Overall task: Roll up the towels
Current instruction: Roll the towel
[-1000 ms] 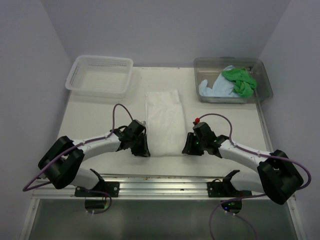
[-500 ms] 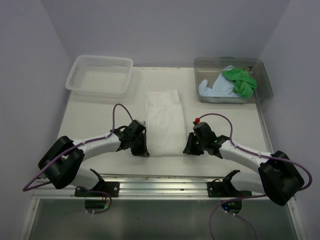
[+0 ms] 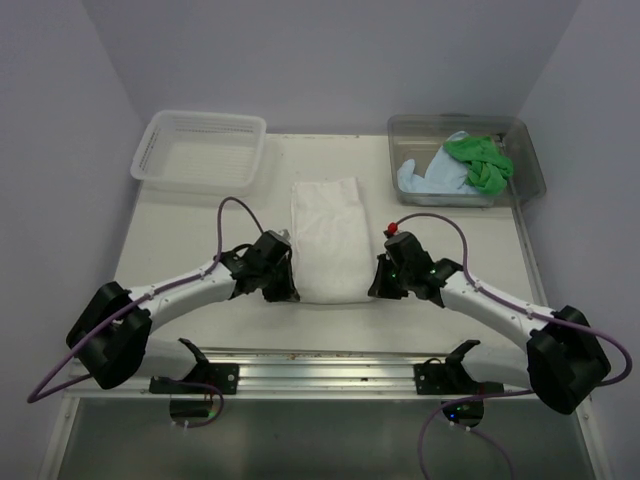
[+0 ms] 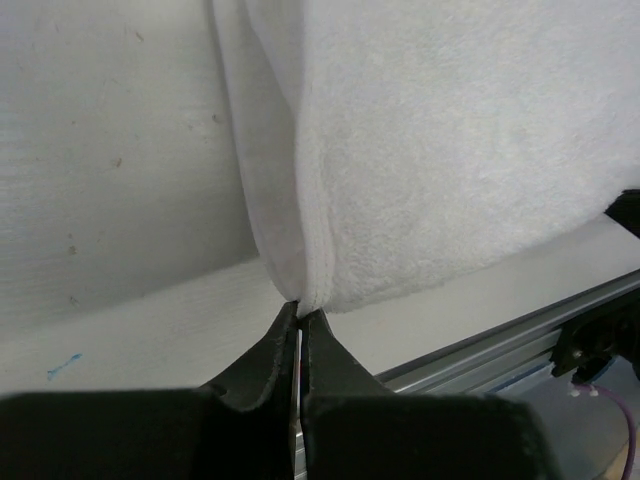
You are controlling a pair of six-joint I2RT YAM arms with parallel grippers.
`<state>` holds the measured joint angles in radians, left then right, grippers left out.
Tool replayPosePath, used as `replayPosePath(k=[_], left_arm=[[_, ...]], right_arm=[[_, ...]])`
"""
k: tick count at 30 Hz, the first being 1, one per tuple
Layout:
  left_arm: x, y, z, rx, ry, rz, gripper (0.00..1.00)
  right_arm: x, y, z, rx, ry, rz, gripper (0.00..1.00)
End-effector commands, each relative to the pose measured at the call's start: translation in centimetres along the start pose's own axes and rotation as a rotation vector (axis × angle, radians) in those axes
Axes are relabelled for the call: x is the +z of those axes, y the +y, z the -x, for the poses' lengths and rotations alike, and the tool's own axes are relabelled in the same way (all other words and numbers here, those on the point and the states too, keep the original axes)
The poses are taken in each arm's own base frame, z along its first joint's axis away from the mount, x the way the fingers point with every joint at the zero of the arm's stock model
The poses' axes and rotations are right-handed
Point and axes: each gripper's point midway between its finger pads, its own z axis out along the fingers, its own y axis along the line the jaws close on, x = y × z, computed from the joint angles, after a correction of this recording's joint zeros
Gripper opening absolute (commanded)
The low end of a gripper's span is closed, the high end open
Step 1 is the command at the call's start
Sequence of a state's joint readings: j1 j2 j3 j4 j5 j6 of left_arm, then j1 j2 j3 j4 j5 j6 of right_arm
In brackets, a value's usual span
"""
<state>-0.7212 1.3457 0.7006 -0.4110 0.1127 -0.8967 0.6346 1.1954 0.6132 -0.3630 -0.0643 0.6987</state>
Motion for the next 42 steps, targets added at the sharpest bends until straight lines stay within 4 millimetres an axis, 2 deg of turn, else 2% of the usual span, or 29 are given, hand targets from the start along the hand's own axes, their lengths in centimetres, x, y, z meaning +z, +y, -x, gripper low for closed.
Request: replayPosePath(k=[1,6,11,12,13,18,19,27,35,36,38,41,42], left_arm=[[-1.9,-2.2,3.0,-0.016,-0.100,-0.019,0.00],[-2.3,-3.0,4.6,-0.046,-0.126,-0.011,0.00],[-2.6,-3.9,8.1,-0.088,-0.163,-0.024,0.00],[-2.2,-3.2,8.1,-0.096,-0.142,0.009,0.00],[-2.5,-3.4,9.1,-0.110,-0.153,0.005,0.00],[-1.7,-2.5,11.2,-0.144,-0.138,0.008,0.00],[-1.8,-2.6,12.0,-0.148,-0.153,0.011,0.00],[0.5,-1.5,13.5,-0.160,-0.130,0.073,0.00],[2.5,0.2,14.7,-0.164,-0.139,0.144,0.00],[2.8,0.5,14.7,-0.161,-0.134,0.158,0.07],[2.8,0.9,14.7,-0.146,-0.137,0.173,0.16],[1.3,0.8,15.5,-0.116,-0.190,0.174,0.36],[0.2,0.5,15.9,-0.104,-0.218,0.167,0.45]], right_arm=[[-1.0,0.2,2.0,-0.047,-0.041,-0.044,0.00],[-1.3,0.6,3.9,-0.068,-0.070,-0.087,0.00],[-1.3,1.4,6.0,-0.088,-0.096,-0.115,0.02],[-1.3,1.7,6.6,-0.096,-0.097,-0.120,0.02],[-1.3,1.8,6.9,-0.099,-0.100,-0.124,0.02],[-0.9,2.2,9.3,-0.100,-0.124,-0.147,0.02],[-0.4,2.1,9.5,-0.099,-0.119,-0.151,0.02],[1.8,1.9,12.6,-0.105,-0.122,-0.181,0.03],[5.5,0.2,13.4,-0.088,-0.091,-0.230,0.06],[6.3,-0.2,13.4,-0.087,-0.078,-0.243,0.06],[6.9,-0.2,13.3,-0.088,-0.068,-0.242,0.06],[7.2,-0.3,13.1,-0.084,-0.059,-0.243,0.07],[7.1,-0.1,13.2,-0.082,-0.063,-0.238,0.07]])
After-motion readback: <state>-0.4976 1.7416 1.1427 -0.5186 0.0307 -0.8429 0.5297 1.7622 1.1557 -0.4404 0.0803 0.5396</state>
